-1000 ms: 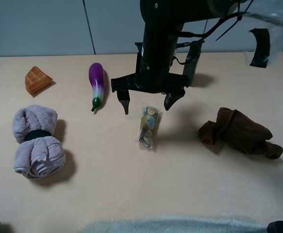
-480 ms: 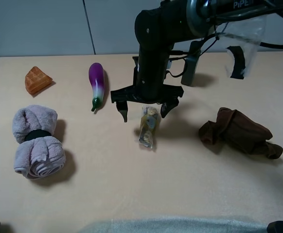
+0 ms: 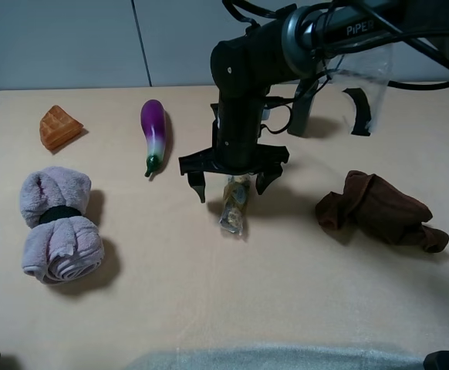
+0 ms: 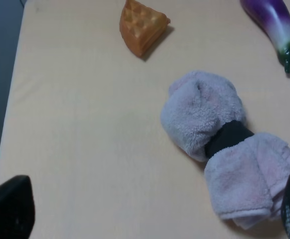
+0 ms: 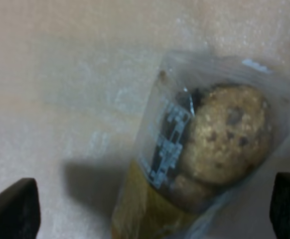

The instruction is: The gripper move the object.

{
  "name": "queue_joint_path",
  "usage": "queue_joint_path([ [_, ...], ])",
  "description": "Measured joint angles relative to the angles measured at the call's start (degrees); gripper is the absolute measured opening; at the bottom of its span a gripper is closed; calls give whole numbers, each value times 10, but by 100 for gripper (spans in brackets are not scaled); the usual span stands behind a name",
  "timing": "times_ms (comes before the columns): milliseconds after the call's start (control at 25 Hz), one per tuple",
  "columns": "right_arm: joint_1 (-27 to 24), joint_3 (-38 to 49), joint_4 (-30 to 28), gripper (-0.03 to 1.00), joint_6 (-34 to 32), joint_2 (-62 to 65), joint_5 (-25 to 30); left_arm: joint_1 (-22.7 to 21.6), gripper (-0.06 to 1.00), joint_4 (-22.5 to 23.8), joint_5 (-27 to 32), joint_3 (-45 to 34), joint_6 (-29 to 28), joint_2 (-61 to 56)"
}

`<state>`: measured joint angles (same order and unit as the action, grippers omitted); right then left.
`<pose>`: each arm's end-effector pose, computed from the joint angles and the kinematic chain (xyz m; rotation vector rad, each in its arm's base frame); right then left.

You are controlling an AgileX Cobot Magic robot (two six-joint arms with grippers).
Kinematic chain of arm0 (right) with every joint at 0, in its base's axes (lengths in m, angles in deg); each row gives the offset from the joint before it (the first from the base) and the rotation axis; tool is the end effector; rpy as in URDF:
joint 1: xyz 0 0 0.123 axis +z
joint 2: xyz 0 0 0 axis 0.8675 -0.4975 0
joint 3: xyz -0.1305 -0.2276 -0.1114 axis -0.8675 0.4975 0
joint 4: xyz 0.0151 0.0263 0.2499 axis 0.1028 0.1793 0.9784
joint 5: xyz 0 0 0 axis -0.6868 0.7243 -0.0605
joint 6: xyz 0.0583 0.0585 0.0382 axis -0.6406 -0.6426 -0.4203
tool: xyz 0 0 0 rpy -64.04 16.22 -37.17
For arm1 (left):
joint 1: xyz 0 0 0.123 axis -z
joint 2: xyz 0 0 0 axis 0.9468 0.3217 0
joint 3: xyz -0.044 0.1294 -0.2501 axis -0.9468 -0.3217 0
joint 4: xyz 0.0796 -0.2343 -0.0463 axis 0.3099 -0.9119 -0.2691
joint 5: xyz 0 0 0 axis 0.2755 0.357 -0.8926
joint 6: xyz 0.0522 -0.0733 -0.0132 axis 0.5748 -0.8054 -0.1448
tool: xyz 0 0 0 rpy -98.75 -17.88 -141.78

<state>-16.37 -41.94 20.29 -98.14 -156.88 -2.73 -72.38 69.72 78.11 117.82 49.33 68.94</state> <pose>0.2967 0.2900 0.1048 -0.3251 3.1198 0.0920 -0.0039 0.0023 0.2754 0.0796 2.0407 0.1120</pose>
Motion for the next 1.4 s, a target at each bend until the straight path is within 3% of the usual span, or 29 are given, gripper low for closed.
queue_joint_path([
  [240, 0, 0, -11, 68, -2, -4, -14, 0, 99, 0, 0, 0, 0, 0],
  [1120, 0, 0, -33, 13, -3, -4, -16, 0, 99, 0, 0, 0, 0, 0],
  [1400, 0, 0, -33, 13, -5, -4, -16, 0, 99, 0, 0, 0, 0, 0],
])
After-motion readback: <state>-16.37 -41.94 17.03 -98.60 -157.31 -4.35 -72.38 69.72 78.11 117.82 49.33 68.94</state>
